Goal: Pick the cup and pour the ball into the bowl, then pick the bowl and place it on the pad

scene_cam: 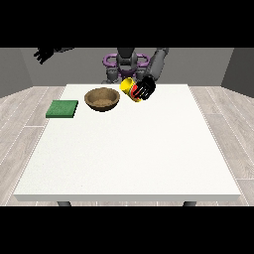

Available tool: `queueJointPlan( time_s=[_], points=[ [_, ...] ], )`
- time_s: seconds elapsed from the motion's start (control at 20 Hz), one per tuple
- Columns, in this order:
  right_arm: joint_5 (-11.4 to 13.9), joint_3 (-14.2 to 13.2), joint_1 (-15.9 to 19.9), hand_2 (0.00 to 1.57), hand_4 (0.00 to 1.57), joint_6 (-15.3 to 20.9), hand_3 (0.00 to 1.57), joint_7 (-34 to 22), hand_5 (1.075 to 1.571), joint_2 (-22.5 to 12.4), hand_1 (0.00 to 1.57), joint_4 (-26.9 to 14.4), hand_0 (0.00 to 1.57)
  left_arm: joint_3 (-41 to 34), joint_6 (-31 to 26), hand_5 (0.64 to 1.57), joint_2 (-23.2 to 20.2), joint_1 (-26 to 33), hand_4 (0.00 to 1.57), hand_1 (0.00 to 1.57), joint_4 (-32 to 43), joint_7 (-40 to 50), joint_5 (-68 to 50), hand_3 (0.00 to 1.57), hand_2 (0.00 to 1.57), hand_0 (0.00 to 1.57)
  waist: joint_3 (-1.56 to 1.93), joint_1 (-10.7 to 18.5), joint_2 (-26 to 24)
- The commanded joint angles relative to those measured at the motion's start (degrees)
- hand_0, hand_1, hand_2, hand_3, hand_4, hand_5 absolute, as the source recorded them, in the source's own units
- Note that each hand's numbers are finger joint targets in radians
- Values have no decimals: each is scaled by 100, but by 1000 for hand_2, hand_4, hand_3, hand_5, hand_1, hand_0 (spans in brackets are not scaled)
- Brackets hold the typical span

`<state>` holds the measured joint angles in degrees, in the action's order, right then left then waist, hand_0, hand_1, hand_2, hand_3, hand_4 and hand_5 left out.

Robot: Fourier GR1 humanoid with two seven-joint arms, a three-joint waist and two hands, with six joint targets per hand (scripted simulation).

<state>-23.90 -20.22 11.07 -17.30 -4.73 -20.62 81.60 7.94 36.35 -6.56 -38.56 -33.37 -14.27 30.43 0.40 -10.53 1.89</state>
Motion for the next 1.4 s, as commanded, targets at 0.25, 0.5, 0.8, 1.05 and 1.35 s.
queueJointPlan(
  time_s=[0.25,0.5,0.8,1.05,1.35],
  points=[
    [-23,-384,-95,0,688,-314,0,351,1560,-280,0,-1161,0,1451,-82,1545,548,-1020,1441,1361,807,2592,2190,1571,1571,1361,-27,458,-549],
    [-73,-355,130,0,699,-781,123,440,1561,-525,0,-1605,0,2120,-499,1535,649,-1508,1475,1334,664,3703,2754,1571,1571,1334,-30,235,-368],
    [188,-284,280,0,697,-331,250,689,1555,-237,0,-1674,0,2799,-1226,1561,654,-2197,1191,1487,1030,4531,3827,1571,1571,1487,-29,420,-467],
    [214,-47,440,0,699,-478,300,504,1555,-157,0,-1824,0,3406,-2298,1570,655,-2363,1012,730,744,5070,4215,1569,1571,730,-33,104,-555],
    [429,134,722,0,693,-258,341,608,1552,34,0,-2029,0,4108,-3524,1569,656,-1869,1115,195,-537,5160,4132,1571,1245,195,-37,99,-645]
  ],
)
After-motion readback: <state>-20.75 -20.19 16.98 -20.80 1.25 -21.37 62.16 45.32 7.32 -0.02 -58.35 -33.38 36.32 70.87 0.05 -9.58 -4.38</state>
